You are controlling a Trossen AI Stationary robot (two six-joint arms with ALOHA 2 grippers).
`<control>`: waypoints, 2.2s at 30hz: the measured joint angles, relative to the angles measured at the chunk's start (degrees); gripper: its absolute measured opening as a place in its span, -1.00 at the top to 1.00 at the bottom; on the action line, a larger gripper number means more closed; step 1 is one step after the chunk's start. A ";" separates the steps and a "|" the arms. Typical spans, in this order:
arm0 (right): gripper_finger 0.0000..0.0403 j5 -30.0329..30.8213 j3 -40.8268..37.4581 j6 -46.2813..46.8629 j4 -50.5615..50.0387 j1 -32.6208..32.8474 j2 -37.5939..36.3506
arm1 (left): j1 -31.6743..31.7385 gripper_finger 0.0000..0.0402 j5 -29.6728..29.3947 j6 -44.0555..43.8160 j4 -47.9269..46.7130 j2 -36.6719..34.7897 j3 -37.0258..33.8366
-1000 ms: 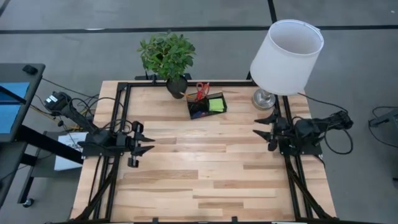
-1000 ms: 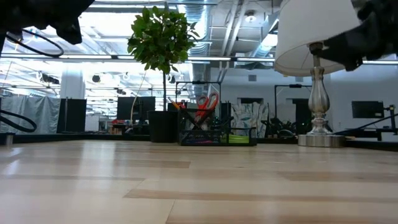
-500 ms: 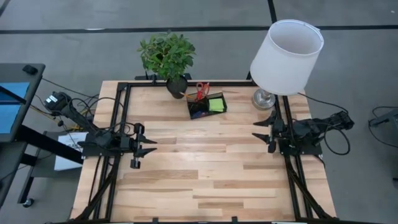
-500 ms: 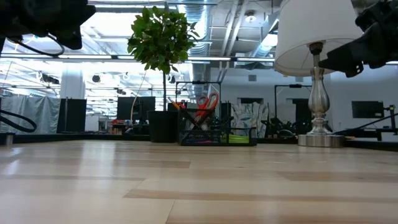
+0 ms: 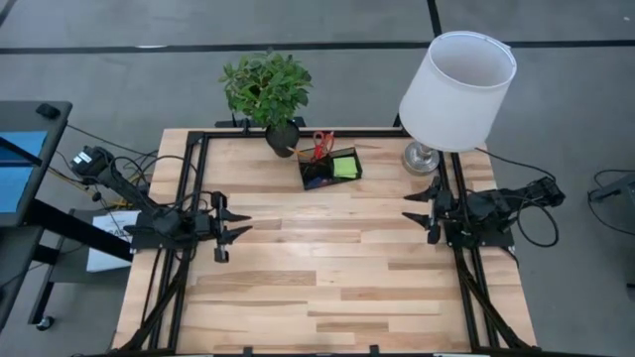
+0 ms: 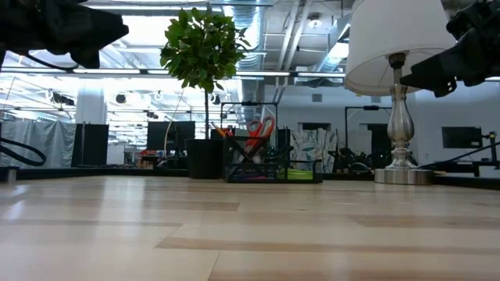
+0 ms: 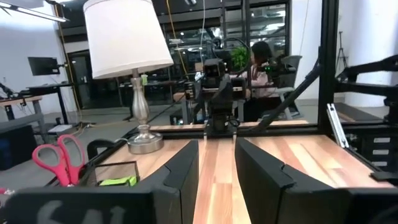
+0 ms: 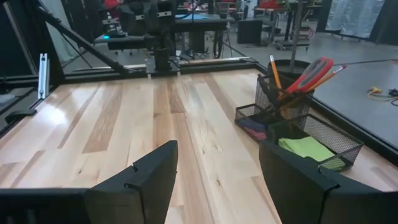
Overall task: Pick and place office supplies into organizer
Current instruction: Return to Home Position
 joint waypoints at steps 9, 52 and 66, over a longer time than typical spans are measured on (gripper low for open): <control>-0.12 -0.02 0.02 0.00 0.00 0.00 0.00 | 0.00 0.51 0.02 0.00 -10.03 -0.01 -0.02; -0.12 -0.06 0.07 0.00 0.04 -0.02 0.00 | 0.02 0.51 0.55 0.02 -46.95 -0.01 -0.04; -0.12 -0.05 0.07 0.00 0.04 -0.02 0.00 | 0.02 0.51 0.57 0.02 -46.95 -0.01 -0.04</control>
